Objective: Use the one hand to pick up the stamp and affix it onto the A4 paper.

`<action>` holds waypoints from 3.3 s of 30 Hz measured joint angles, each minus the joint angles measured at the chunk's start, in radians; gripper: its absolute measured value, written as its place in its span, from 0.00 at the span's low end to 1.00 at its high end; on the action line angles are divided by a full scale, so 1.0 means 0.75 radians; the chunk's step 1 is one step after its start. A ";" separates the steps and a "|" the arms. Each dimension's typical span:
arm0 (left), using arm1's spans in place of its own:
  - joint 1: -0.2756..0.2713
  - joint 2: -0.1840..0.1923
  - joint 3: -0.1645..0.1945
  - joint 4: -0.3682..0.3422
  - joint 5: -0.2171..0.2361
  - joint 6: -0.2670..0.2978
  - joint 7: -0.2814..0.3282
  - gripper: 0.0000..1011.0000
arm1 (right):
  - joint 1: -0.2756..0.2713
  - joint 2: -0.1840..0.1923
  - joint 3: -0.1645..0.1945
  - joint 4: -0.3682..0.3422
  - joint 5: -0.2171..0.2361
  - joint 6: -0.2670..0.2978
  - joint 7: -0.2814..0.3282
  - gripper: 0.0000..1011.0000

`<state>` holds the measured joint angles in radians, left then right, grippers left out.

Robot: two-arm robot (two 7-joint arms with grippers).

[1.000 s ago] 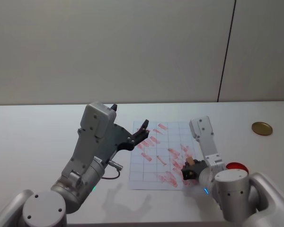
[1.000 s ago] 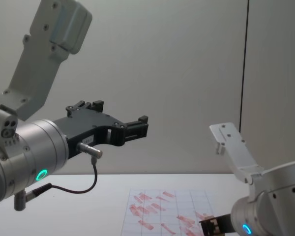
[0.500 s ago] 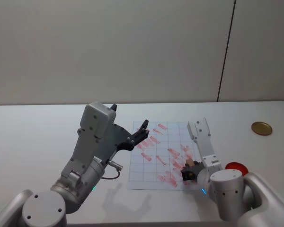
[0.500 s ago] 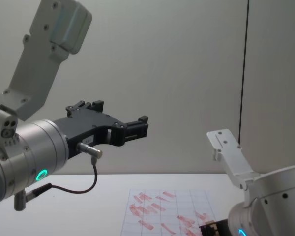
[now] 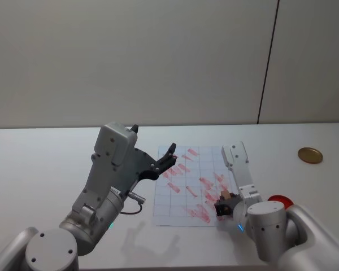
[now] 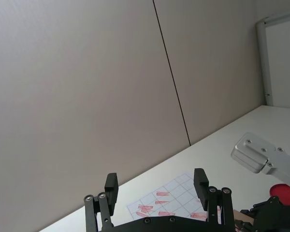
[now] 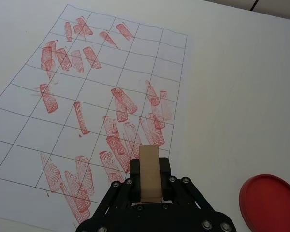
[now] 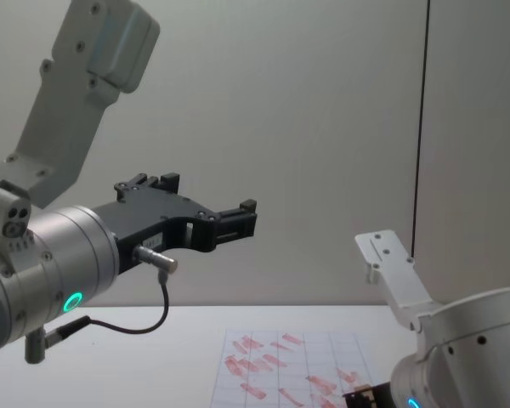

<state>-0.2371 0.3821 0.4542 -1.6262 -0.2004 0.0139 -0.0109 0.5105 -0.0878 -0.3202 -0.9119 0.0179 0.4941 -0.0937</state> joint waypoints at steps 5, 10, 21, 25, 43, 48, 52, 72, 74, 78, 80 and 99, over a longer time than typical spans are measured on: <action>0.000 0.000 0.000 0.000 0.000 0.000 0.000 0.98 | 0.018 -0.008 0.005 0.039 0.007 0.000 0.001 0.22; 0.000 0.000 0.000 0.000 0.000 0.000 0.000 0.98 | 0.026 -0.013 0.011 0.060 0.015 -0.002 0.002 0.21; 0.000 0.000 0.000 0.000 0.000 0.000 0.000 0.98 | 0.027 -0.016 0.023 0.091 0.039 -0.014 0.007 0.22; 0.000 0.000 0.000 0.000 0.000 0.000 0.000 0.98 | 0.025 -0.016 0.029 0.099 0.048 -0.017 0.007 0.22; 0.000 0.000 0.000 0.000 0.000 0.000 0.000 0.98 | 0.008 -0.012 0.052 0.098 0.073 -0.033 0.011 0.22; 0.000 0.000 0.000 0.000 0.000 0.000 0.000 0.98 | -0.013 -0.006 0.053 0.046 0.074 -0.047 0.017 0.22; 0.000 0.000 0.000 0.000 0.000 0.000 0.000 0.98 | -0.033 0.000 0.054 -0.010 0.074 -0.053 0.023 0.22; 0.000 0.000 0.000 0.000 0.000 0.000 0.000 0.98 | -0.083 0.011 0.059 -0.339 0.089 -0.062 0.036 0.22; 0.000 0.000 0.000 0.000 0.000 0.000 0.000 0.98 | -0.086 0.013 0.063 -0.364 0.089 -0.048 0.026 0.22; 0.000 0.000 0.000 0.000 0.000 0.000 0.000 0.98 | -0.091 0.017 0.071 -0.397 0.086 -0.018 0.009 0.22; 0.000 0.000 0.000 0.000 0.000 0.000 0.000 0.98 | -0.094 0.021 0.077 -0.414 0.082 0.002 -0.004 0.22; 0.000 0.000 0.000 0.000 0.000 0.000 0.000 0.98 | -0.111 0.073 0.167 -0.446 0.055 0.187 -0.128 0.22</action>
<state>-0.2371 0.3821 0.4542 -1.6262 -0.2004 0.0139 -0.0109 0.4275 -0.0332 -0.1952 -1.2467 0.0590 0.6343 -0.1898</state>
